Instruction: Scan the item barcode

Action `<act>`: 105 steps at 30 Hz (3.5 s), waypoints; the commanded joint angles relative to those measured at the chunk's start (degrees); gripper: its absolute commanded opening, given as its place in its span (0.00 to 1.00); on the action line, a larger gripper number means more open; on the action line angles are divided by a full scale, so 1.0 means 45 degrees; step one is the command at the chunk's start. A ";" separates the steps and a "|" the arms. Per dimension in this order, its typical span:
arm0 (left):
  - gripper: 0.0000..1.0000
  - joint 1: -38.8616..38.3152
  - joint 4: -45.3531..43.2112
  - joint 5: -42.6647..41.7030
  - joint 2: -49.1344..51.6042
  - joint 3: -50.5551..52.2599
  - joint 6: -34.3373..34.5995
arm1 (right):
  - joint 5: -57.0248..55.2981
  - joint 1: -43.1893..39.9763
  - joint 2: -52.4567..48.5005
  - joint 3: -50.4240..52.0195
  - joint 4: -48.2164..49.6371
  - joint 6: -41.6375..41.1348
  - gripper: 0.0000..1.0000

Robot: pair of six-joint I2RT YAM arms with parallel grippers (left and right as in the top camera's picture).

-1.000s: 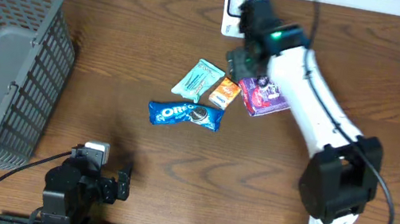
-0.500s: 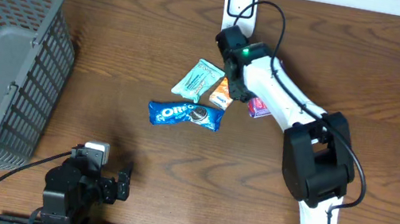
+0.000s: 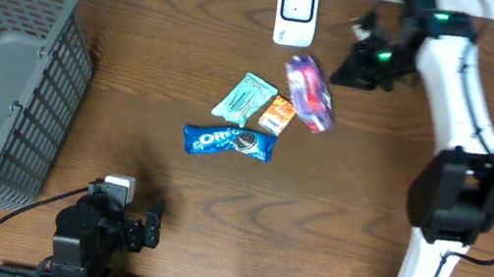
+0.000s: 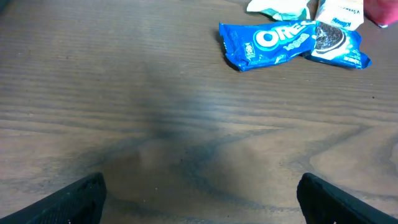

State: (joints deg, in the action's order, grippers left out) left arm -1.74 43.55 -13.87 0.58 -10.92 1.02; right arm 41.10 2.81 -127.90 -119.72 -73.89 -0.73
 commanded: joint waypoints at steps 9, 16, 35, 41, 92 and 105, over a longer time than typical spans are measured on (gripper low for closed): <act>0.98 -0.0049 0.0267 -0.0151 -0.0078 0.0044 -0.0214 | 0.3507 -0.2788 -0.0126 0.3857 0.0860 0.2506 0.24; 0.98 -0.0049 0.0267 -0.0151 -0.0078 0.0044 -0.0214 | -0.1234 -0.0466 0.1637 0.2482 0.1093 0.0534 0.54; 0.98 -0.0049 0.0267 -0.0151 -0.0078 0.0044 -0.0214 | -1.3653 0.7470 -0.0228 0.2186 0.3755 -0.3128 0.78; 0.98 -0.0049 0.0267 -0.0151 -0.0078 0.0044 -0.0214 | -1.3556 0.7048 -0.0529 0.2084 0.3575 -0.3798 0.05; 0.98 -0.0049 0.0267 -0.0151 -0.0078 0.0044 -0.0214 | -0.1642 -0.4707 0.0753 0.6275 0.3730 -0.0151 0.70; 0.98 -0.0049 0.0267 -0.0151 -0.0078 0.0044 -0.0214 | -0.2443 -0.2725 0.0758 0.4114 0.4755 -0.1642 0.68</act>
State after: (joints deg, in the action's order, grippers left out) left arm -1.74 43.53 -13.87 0.58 -10.92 1.02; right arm 31.90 -8.45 -125.32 -95.07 -49.69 -6.79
